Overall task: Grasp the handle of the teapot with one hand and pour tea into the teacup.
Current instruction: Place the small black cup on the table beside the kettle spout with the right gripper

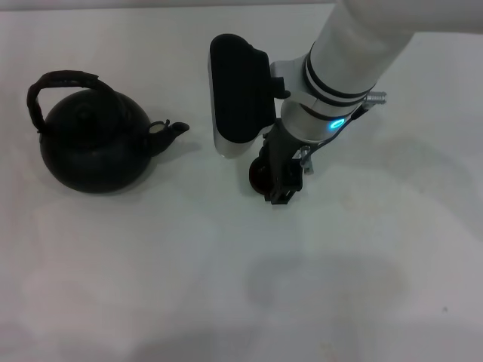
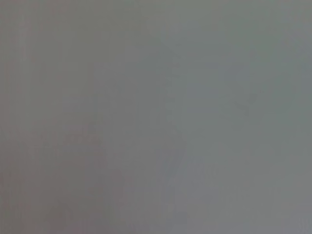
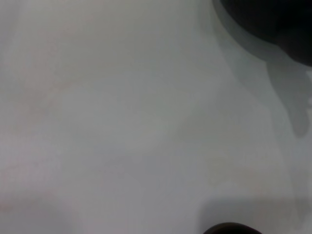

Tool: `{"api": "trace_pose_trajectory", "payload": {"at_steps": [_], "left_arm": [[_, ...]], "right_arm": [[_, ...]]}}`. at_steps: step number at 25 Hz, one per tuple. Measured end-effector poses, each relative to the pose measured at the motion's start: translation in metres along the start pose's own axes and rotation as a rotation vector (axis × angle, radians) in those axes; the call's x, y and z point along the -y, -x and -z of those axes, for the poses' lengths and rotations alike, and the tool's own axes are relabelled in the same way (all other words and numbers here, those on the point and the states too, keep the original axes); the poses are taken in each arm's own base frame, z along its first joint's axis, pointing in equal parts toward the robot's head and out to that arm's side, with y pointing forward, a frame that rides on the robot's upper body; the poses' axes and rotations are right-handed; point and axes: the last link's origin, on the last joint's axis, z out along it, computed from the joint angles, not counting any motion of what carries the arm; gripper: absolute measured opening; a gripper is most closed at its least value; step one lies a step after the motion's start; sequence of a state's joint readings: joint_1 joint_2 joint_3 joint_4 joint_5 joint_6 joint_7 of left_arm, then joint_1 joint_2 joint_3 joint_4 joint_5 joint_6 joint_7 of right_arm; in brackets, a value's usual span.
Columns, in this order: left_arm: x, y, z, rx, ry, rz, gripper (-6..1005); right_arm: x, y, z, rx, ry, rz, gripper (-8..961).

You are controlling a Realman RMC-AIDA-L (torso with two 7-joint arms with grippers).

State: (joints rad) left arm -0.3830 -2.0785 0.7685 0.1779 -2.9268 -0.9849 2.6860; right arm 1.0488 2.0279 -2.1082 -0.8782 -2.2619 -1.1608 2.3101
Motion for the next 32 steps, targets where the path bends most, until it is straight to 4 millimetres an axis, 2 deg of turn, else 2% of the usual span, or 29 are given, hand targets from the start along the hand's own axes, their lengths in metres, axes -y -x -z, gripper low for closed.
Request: {"api": "trace_pose_trajectory", "payload": {"at_steps": [25,32], "left_arm": [[0.002,0.0,0.001,0.001,-0.004,0.021,798],[0.006,-0.001,0.002,-0.003,-0.012,0.018,797]], "right_arm": [[-0.001,0.001,-0.001,0.003,-0.004,0.004,847],[0.0,0.011,0.007,0.061,0.003,-0.015,857]]}}
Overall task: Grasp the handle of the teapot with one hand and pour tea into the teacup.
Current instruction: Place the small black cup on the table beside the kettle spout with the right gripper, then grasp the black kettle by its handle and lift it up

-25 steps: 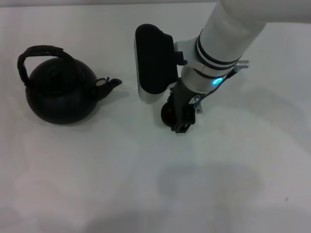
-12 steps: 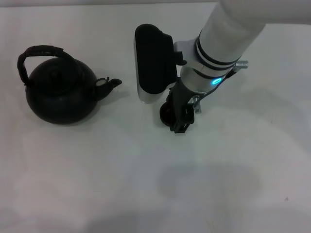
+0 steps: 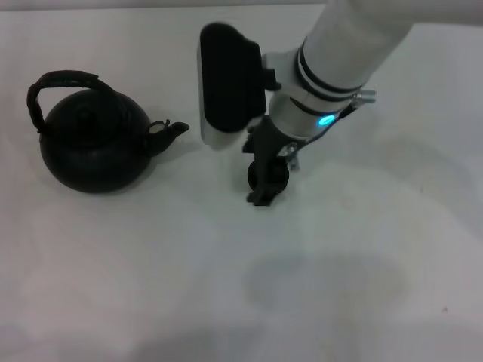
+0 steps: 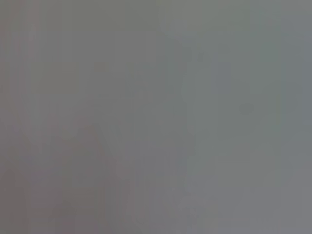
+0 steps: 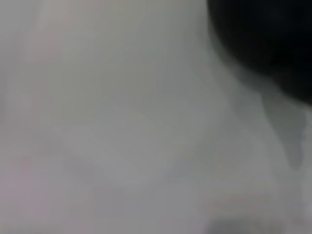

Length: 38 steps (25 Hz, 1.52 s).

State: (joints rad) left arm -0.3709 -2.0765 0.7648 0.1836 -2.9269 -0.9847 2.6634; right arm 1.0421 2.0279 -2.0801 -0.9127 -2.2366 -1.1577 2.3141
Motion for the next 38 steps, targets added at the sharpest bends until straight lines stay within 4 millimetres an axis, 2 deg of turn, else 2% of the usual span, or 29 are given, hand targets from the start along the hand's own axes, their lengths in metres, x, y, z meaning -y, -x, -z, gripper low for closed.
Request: {"api": "trace_pose_trajectory", "payload": {"at_steps": [5,8,11,15,20,24,29,33,38], "left_arm": [[0.001,-0.001,0.0,-0.003,-0.002,-0.002,798],[0.001,-0.001,-0.001,-0.004,0.0,-0.001,798],[-0.002,-0.003,-0.003,-0.008,0.007,-0.002,798],[-0.004,-0.005,-0.005,-0.017,0.013,0.0,798],[-0.01,-0.007,-0.01,-0.025,0.033,0.009,797],[-0.015,-0.009,-0.014,-0.028,0.043,0.01,797],[-0.021,-0.009,-0.018,-0.023,0.057,0.002,797],[-0.022,-0.008,-0.017,-0.017,0.067,-0.006,797],[-0.012,-0.004,-0.007,-0.013,0.048,-0.005,798]], "right_arm": [[0.002,0.002,0.009,0.088,0.009,-0.067,855],[0.007,-0.004,0.018,0.152,0.006,-0.142,855],[0.02,-0.02,0.032,0.25,-0.021,-0.273,855],[0.036,-0.054,0.048,0.406,-0.072,-0.49,855],[0.05,-0.099,0.059,0.657,-0.166,-0.769,855],[0.05,-0.129,0.065,0.877,-0.264,-0.897,855],[0.047,-0.182,0.071,1.305,-0.336,-1.126,855],[0.039,-0.227,0.061,1.545,-0.566,-1.277,855],[0.023,-0.267,0.051,1.484,-0.963,-1.28,855]]}}
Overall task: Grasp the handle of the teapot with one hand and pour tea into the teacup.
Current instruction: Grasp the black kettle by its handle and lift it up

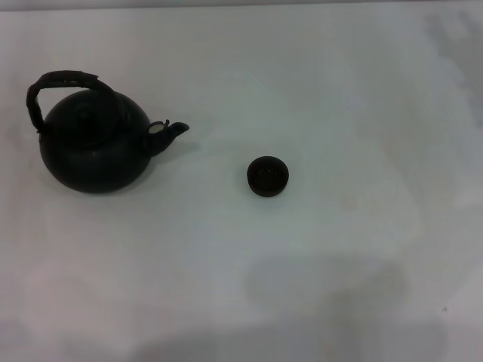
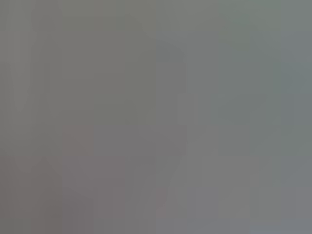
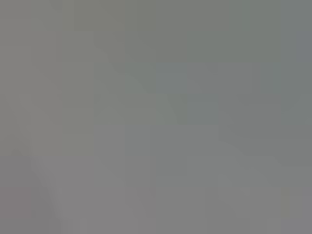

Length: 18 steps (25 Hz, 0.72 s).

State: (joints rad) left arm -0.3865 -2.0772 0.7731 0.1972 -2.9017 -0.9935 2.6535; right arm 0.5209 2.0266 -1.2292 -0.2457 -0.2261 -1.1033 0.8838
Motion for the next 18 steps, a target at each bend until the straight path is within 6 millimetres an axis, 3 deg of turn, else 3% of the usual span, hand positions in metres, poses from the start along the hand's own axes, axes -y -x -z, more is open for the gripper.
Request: {"api": "trace_pose_trajectory", "payload": {"at_steps": [5,9,18], "left_arm": [[0.004,0.007,0.025,0.0,0.074,-0.05,797],[-0.001,0.011,0.047,-0.01,0.17,-0.08,797],[0.005,0.019,0.101,-0.031,0.244,-0.061,784]], "right_arm": [[0.022,-0.003,0.005,-0.008,-0.161,0.19,855],[0.046,0.0,-0.003,-0.036,-0.354,0.212,855],[0.051,0.018,-0.015,0.038,-0.414,0.214,855]]}}
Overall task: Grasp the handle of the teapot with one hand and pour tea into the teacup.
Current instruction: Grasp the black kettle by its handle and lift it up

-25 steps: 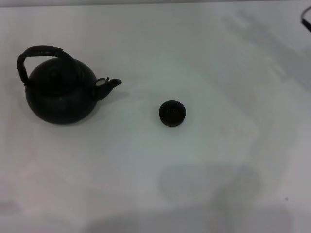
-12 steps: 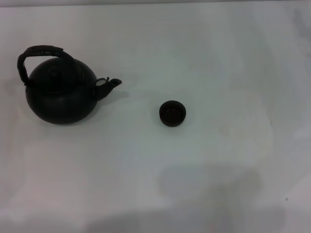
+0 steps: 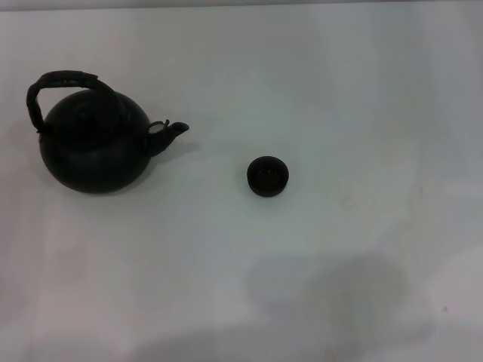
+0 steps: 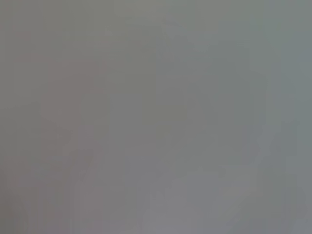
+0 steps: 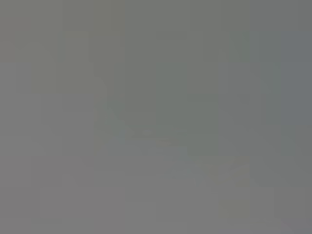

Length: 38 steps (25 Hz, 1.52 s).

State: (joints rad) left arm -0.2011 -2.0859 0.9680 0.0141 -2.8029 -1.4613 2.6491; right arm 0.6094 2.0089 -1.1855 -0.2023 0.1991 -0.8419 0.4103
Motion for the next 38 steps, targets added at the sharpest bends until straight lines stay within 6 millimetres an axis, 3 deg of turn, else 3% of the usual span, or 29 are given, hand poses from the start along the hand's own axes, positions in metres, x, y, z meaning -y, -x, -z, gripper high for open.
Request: {"api": "trace_pose_trajectory", "payload": {"at_steps": [10,14,16,19,29,38], "left_arm": [[-0.015,0.006,0.028,0.035,0.117,0.029,756],[-0.024,0.011,0.026,0.065,0.165,0.034,753],[-0.045,0.019,0.017,0.116,0.286,0.034,753],[-0.054,0.022,0.014,0.142,0.345,0.032,753],[-0.058,0.026,0.012,0.17,0.373,0.024,752],[-0.06,0.03,-0.002,0.2,0.373,0.005,752]], "right_arm": [[0.001,0.002,-0.004,0.012,-0.046,-0.038,855],[-0.003,0.0,-0.005,0.001,-0.038,-0.04,855],[-0.004,-0.003,-0.005,-0.014,-0.04,-0.043,855],[-0.004,-0.007,-0.004,-0.036,-0.044,-0.044,855],[0.001,-0.011,0.0,-0.048,-0.058,-0.044,855],[0.004,-0.014,0.003,-0.059,-0.063,-0.038,855]]}}
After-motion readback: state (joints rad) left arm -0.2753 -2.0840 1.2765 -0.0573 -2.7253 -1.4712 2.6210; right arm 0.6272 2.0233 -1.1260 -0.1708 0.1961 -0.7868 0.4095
